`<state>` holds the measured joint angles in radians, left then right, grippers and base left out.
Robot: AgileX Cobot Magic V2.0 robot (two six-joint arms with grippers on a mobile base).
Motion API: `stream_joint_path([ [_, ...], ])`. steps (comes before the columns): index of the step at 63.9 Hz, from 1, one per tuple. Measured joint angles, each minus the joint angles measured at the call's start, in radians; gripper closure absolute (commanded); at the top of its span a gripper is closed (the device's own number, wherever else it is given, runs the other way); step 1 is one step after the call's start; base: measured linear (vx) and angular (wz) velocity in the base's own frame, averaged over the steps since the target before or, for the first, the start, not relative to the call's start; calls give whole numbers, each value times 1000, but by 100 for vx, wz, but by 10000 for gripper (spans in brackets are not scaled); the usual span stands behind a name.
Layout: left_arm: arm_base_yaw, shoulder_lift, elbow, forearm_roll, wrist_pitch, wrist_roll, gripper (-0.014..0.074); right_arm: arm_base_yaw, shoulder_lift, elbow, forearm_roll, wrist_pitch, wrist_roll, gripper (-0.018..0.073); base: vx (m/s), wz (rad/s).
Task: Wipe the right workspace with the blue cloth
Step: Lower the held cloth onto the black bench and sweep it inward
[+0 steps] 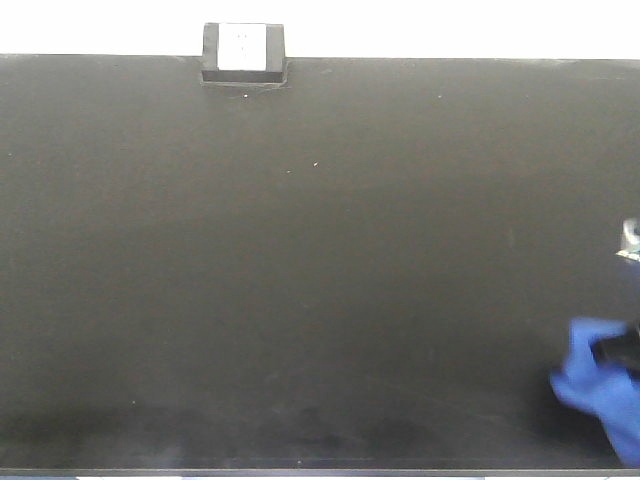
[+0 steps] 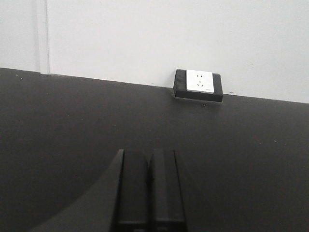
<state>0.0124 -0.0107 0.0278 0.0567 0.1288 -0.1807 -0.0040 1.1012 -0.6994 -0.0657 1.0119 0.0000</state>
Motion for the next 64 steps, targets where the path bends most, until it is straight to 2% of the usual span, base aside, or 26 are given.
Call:
stream_joint_path([
  [8, 0, 0, 0, 0, 0, 0, 602, 0, 4, 0, 21, -252, 0, 564, 0, 0],
  [17, 0, 0, 0, 0, 0, 0, 602, 0, 71, 0, 39, -468, 0, 563, 0, 0],
  [49, 0, 0, 0, 0, 0, 0, 602, 6, 539, -1, 54, -876, -27, 561, 0, 0],
  [56, 0, 0, 0, 0, 0, 0, 602, 54, 590, -6, 60, -923, -27, 561, 0, 0],
  [64, 0, 0, 0, 0, 0, 0, 602, 211, 622, -11, 66, -1004, -29, 561, 0, 0],
])
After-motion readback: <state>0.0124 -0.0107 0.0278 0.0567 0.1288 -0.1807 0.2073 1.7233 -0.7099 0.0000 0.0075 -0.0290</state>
